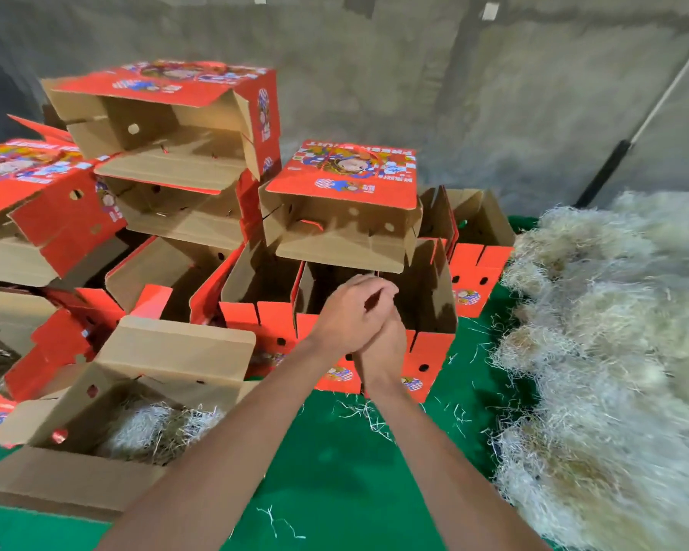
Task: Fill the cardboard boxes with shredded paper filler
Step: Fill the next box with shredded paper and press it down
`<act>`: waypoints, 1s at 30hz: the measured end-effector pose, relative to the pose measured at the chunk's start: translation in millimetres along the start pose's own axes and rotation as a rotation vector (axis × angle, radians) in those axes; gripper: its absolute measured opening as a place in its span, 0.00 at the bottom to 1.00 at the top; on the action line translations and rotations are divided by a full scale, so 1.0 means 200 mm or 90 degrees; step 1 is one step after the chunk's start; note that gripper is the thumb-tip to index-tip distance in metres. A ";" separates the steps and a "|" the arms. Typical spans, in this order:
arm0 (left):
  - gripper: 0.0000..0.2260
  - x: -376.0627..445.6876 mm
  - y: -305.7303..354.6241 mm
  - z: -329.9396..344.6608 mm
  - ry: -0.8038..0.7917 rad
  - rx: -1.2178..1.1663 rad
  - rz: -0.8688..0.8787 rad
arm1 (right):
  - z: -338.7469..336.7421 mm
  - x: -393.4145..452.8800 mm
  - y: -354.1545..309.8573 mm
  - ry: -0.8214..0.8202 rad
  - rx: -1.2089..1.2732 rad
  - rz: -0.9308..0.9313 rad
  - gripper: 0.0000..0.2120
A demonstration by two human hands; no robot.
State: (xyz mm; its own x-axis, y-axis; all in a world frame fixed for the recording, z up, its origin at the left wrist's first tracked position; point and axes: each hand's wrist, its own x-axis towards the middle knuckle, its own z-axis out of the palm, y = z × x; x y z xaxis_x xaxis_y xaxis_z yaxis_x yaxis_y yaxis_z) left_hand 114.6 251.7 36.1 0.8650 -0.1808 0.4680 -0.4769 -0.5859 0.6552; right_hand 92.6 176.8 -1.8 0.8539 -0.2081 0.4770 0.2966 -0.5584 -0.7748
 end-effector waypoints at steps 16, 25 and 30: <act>0.08 0.08 0.16 0.39 -0.156 0.094 -0.047 | -0.40 0.15 0.43 -0.419 -0.594 -0.114 0.13; 0.13 0.24 0.26 0.50 -0.401 0.032 -0.246 | -0.50 0.14 0.34 -0.627 -0.494 -0.041 0.16; 0.17 0.30 0.34 0.56 -0.433 0.094 -0.272 | -0.54 0.17 0.33 -0.606 -0.599 -0.072 0.22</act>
State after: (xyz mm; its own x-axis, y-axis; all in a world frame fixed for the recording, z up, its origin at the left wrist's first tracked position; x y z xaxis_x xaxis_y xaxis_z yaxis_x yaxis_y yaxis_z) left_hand 151.0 113.1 43.1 0.8955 -0.3308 -0.2976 -0.1008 -0.8022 0.5885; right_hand 94.6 46.9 8.5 0.9215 0.2960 -0.2515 0.3083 -0.9512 0.0098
